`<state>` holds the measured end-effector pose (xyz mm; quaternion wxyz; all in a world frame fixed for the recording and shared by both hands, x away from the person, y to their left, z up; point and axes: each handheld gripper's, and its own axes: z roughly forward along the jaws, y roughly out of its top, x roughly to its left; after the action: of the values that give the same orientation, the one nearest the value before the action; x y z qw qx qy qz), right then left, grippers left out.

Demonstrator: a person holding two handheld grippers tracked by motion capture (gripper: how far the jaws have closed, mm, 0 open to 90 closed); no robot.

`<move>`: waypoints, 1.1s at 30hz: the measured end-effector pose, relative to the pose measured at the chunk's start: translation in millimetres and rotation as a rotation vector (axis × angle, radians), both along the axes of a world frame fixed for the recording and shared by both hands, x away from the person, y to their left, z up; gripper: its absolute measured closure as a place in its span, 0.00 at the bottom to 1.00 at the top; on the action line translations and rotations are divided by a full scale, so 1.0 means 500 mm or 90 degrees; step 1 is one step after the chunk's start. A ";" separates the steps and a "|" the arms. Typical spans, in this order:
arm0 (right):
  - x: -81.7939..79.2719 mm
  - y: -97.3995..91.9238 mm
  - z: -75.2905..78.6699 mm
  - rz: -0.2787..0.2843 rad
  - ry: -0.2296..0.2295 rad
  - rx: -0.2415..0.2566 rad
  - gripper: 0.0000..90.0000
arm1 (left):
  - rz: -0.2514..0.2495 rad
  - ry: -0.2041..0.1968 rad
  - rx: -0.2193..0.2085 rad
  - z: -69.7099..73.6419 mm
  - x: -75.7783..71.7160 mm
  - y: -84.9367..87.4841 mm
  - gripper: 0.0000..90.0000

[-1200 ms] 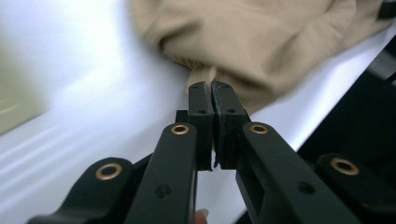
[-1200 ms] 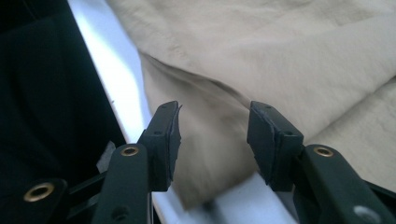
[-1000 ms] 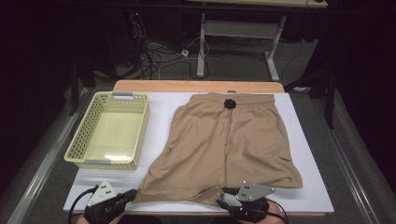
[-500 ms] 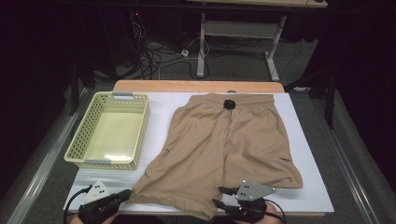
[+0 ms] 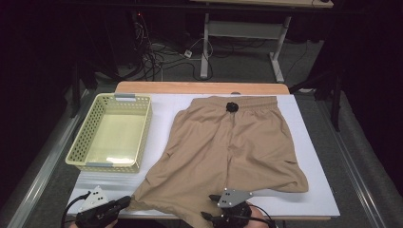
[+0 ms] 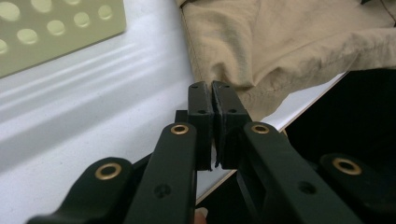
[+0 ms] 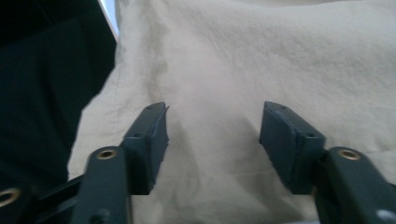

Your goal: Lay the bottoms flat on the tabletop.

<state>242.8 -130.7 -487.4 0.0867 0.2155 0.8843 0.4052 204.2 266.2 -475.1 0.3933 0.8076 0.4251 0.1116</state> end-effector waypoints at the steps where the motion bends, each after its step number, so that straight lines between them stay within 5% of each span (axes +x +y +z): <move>1: -0.004 0.002 0.001 -0.003 -0.018 -0.017 0.55 | -0.001 0.001 0.000 -0.001 -0.001 0.000 0.94; 7: -0.002 -0.012 -0.002 -0.002 -0.026 -0.002 1.00 | -0.003 0.003 -0.045 0.006 -0.001 0.010 0.94; 11: -0.003 -0.011 0.008 0.009 -0.020 -0.011 1.00 | -0.018 -0.005 -0.061 0.026 -0.005 0.010 0.94; 14: -0.014 -0.032 0.043 0.011 -0.036 0.032 1.00 | -0.030 -0.031 -0.090 0.058 -0.023 0.007 0.94; 16: -0.021 -0.046 0.059 0.003 -0.050 0.049 1.00 | -0.044 -0.040 -0.057 0.070 -0.035 -0.003 0.94; 20: -0.019 -0.051 0.038 0.002 -0.034 0.025 1.00 | -0.039 0.016 -0.034 0.046 -0.022 -0.005 0.94; 22: -0.015 -0.047 0.019 0.005 -0.011 0.014 0.99 | -0.038 0.041 0.025 0.021 -0.013 -0.012 0.92; 24: -0.017 -0.042 0.021 0.012 -0.006 0.028 0.86 | -0.018 0.021 0.065 0.015 -0.012 -0.023 0.76; 26: -0.027 -0.032 0.033 0.032 -0.010 0.058 0.80 | -0.006 -0.023 0.056 0.025 -0.016 -0.035 0.56; 27: -0.033 -0.025 0.036 0.040 -0.014 0.069 0.78 | -0.017 -0.045 0.041 0.031 -0.020 -0.042 0.56; 29: -0.050 0.005 0.036 0.068 -0.020 0.066 0.74 | -0.038 -0.078 0.054 0.037 -0.026 -0.062 0.58; 33: -0.058 0.057 0.008 0.094 -0.035 0.010 0.69 | -0.045 -0.089 0.025 0.031 -0.019 -0.072 0.57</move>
<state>213.8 -102.0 -483.5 0.0795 0.1392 0.8916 0.4234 194.6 230.2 -459.4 0.4099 0.8198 0.3655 0.1621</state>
